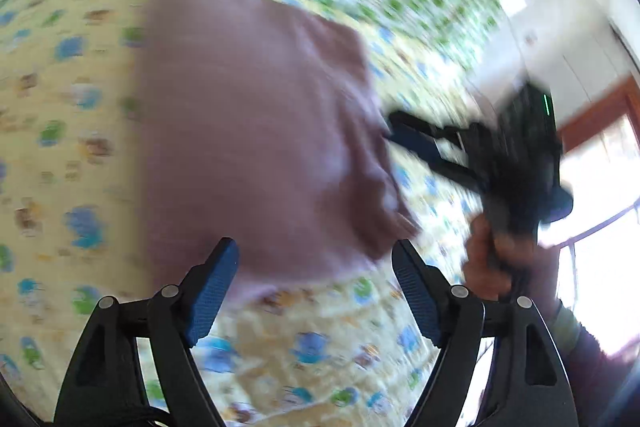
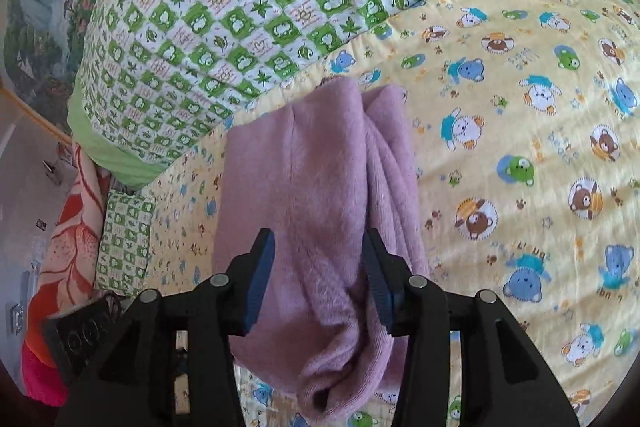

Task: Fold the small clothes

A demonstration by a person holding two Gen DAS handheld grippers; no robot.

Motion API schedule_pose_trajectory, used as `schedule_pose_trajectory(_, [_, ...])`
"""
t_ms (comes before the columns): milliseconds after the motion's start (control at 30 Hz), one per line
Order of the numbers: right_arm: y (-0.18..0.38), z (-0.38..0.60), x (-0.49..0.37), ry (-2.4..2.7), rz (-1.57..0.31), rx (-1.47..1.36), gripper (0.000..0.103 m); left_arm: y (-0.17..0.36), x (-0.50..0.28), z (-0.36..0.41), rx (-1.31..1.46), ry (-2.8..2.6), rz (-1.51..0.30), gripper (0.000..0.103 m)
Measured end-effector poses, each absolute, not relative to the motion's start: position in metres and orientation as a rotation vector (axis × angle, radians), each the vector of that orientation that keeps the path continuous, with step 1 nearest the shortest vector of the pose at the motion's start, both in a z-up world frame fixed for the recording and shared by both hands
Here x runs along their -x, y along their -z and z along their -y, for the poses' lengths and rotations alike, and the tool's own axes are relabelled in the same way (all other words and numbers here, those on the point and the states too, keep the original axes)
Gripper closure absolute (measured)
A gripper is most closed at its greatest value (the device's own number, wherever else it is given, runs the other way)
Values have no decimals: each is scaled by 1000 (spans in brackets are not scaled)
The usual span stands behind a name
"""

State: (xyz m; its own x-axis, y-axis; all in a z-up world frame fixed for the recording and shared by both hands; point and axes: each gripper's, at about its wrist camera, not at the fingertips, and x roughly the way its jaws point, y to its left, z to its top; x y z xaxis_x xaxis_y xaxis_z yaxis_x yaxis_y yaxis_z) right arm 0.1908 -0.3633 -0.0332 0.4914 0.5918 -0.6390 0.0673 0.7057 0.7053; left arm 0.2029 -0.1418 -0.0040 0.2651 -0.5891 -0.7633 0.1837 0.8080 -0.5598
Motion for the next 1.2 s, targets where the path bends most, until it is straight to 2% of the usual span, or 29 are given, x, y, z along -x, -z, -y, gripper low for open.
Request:
schedule_pose_trajectory(100, [46,355,-187,-353,-1057,-759,56,7,-220,104,473,445,-1194,22])
schedule_pose_trajectory(333, [64,344,-202,-336,-1088,-757,56,45,-265,84,508,352,-1257,22])
schedule_pose_trajectory(367, [67,344,-205,-334,-1095,-764,59,50,-265,82,510,353,-1263,22])
schedule_pose_trajectory(400, [69,344,-206,-340,-1095,-773,74,53,-268,84,511,350,-1269,22])
schedule_pose_trajectory(433, [68,344,-207,-349,-1092,-773,84,53,-271,87,513,353,-1273,22])
schedule_pose_trajectory(500, [60,349,-210,-362,-1077,-762,92,49,-274,99,506,375,-1265,22])
schedule_pose_trajectory(633, [24,374,-211,-368,-977,-753,93,43,-281,124,449,403,-1260,20])
schedule_pose_trajectory(700, [17,380,-213,-353,-989,-694,93,48,-282,133,429,386,-1274,19])
schedule_pose_trajectory(867, [64,368,-214,-317,-1114,-630,92,76,-282,130,469,364,-1330,14])
schedule_pose_trajectory(967, [84,363,-207,-275,-1106,-628,92,82,-282,127,506,368,-1342,14])
schedule_pose_trajectory(1133, [79,366,-205,-245,-1086,-667,89,66,-277,126,449,366,-1314,14])
schedule_pose_trajectory(1200, [68,368,-202,-239,-1072,-668,83,62,-275,122,450,360,-1309,14])
